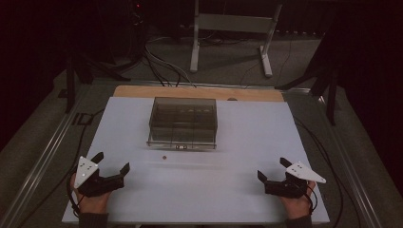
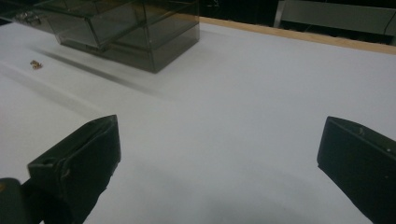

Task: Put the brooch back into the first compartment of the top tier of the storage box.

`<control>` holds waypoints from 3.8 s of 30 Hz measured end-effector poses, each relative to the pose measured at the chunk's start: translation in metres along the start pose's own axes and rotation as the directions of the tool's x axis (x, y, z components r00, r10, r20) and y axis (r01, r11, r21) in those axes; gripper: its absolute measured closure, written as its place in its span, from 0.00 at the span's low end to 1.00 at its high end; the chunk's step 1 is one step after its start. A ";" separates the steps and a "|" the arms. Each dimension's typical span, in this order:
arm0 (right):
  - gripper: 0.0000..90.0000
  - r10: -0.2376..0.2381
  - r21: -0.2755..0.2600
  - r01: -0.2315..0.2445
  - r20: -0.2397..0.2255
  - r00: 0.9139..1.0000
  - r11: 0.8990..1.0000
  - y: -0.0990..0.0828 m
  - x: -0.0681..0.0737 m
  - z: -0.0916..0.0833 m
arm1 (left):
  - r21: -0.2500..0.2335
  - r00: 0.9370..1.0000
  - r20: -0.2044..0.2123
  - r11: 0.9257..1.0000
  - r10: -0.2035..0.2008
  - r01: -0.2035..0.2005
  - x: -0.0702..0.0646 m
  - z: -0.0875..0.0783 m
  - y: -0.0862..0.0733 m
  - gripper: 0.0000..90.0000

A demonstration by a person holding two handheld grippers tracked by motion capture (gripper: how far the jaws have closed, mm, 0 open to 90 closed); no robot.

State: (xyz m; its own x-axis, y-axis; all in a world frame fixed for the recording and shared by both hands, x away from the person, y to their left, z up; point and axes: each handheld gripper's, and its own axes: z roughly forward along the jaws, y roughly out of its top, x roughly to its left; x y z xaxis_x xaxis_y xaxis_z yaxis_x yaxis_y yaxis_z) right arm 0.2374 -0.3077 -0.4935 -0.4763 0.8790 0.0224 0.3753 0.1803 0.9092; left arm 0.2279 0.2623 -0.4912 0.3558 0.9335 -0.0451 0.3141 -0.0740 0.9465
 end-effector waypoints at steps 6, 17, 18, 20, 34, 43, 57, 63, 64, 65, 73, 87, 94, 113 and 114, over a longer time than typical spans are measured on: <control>0.00 0.013 -0.010 -0.013 -0.004 1.000 1.000 -0.001 0.002 0.001 | -0.014 1.000 0.006 1.000 0.011 -0.011 -0.002 -0.001 0.001 0.00; 0.00 -0.005 -0.027 0.006 0.004 1.000 1.000 -0.002 0.006 0.003 | 0.030 0.999 0.033 0.999 0.017 -0.018 -0.011 0.004 0.012 0.00; 0.00 -0.004 -0.030 0.004 0.006 1.000 1.000 -0.002 0.006 0.003 | 0.034 0.999 0.040 0.999 0.020 -0.021 -0.013 0.005 0.013 0.00; 0.00 -0.007 -0.031 0.008 0.011 1.000 0.999 -0.003 0.006 0.003 | 0.044 0.998 0.060 0.998 0.034 -0.037 -0.017 0.009 0.017 0.00; 0.00 -0.007 -0.040 0.008 0.021 1.000 0.999 -0.003 0.008 0.001 | 0.092 0.996 0.084 0.995 0.038 -0.046 -0.039 0.032 0.022 0.00; 0.00 -0.014 -0.043 0.015 0.027 1.000 0.999 -0.003 0.010 -0.001 | 0.131 0.994 0.104 0.990 0.043 -0.057 -0.048 0.050 0.022 0.00; 0.00 -0.017 -0.047 0.018 0.027 0.999 0.999 -0.003 0.011 -0.001 | 0.171 0.993 0.119 0.984 0.024 -0.044 -0.057 0.069 0.019 0.01; 0.00 -0.023 -0.045 0.024 0.024 0.999 0.999 -0.003 0.012 0.000 | 0.192 0.992 0.128 0.980 0.019 -0.044 -0.061 0.076 0.018 0.01; 0.00 -0.023 -0.045 0.024 0.023 0.999 0.999 -0.003 0.012 0.000 | 0.201 0.991 0.131 0.979 0.016 -0.042 -0.061 0.078 0.018 0.01; 0.00 -0.024 -0.045 0.025 0.024 0.999 0.999 -0.003 0.012 0.000 | 0.210 0.991 0.135 0.977 0.011 -0.040 -0.061 0.079 0.017 0.01; 0.00 -0.026 -0.045 0.027 0.023 0.999 0.999 -0.003 0.012 0.000 | 0.240 0.989 0.148 0.970 0.007 -0.043 -0.063 0.090 0.014 0.01; 0.00 -0.028 -0.045 0.030 0.023 0.999 0.999 -0.002 0.012 0.000 | 0.333 0.987 0.158 0.941 0.007 -0.060 -0.068 0.107 0.007 0.14; 0.00 -0.031 -0.043 0.032 0.025 0.999 0.999 -0.002 0.013 0.000 | 0.369 0.985 0.173 0.927 0.004 -0.068 -0.069 0.114 0.007 0.24; 0.00 -0.033 -0.040 0.034 0.027 0.999 0.999 -0.002 0.012 0.000 | 0.426 0.991 0.137 0.904 -0.012 -0.048 -0.074 0.131 0.015 0.61; 0.00 -0.033 -0.040 0.034 0.027 0.999 0.999 -0.002 0.012 0.000 | 0.426 0.991 0.137 0.904 -0.012 -0.048 -0.074 0.131 0.015 0.63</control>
State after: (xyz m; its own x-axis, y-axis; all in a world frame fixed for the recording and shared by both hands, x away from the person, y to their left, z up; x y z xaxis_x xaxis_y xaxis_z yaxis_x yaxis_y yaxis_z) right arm 0.2304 -0.2974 -0.4952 -0.4671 0.8840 -0.0185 0.3266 0.1919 0.9255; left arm 0.3217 0.1457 -0.5156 0.4691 0.8775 -0.0999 0.6414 -0.2608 0.7215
